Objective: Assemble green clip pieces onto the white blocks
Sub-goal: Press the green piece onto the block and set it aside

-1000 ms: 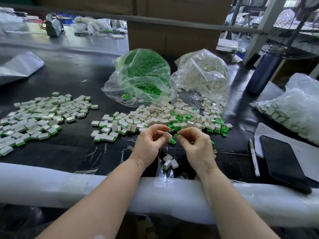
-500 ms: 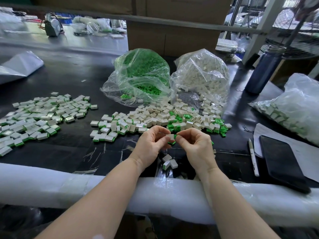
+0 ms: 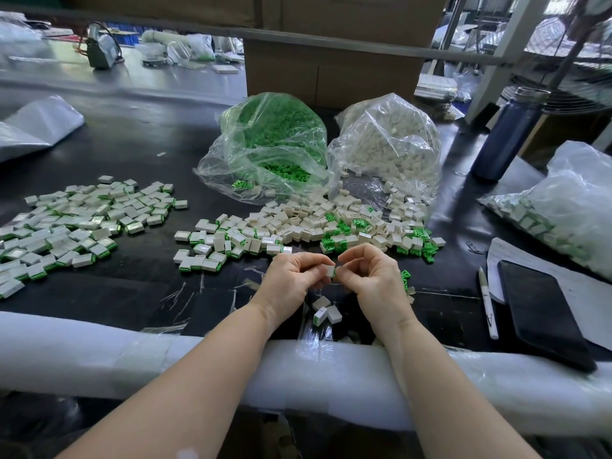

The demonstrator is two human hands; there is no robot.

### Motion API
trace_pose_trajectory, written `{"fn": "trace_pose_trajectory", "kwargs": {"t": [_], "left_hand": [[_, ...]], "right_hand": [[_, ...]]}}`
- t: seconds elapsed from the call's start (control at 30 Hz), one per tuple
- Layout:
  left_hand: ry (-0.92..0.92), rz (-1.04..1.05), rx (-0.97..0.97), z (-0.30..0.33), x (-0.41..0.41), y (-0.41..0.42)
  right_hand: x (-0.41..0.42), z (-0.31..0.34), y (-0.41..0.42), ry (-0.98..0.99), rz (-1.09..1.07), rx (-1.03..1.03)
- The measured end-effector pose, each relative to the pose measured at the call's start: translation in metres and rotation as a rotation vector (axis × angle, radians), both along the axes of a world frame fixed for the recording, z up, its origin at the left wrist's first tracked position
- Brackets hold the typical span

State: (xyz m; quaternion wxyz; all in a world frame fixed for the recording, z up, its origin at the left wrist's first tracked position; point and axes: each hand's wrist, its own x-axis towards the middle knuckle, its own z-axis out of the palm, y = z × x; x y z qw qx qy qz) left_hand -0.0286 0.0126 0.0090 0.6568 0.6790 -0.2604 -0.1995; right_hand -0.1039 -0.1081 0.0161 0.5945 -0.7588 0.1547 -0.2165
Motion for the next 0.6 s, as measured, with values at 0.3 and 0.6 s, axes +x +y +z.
{"fn": "trace_pose_trajectory", "kwargs": {"t": [0.3,0.6], "left_hand": [[-0.045,-0.043,0.084,0.0015,-0.0003,0.0014],[-0.204,-0.005,0.134,0.0026,-0.0052,0.0001]], "right_hand": [[-0.0003,-0.0017,-0.0017,0.004,0.034,0.023],[0.0022,-0.0035,-0.0035,-0.016,-0.011,0.114]]}}
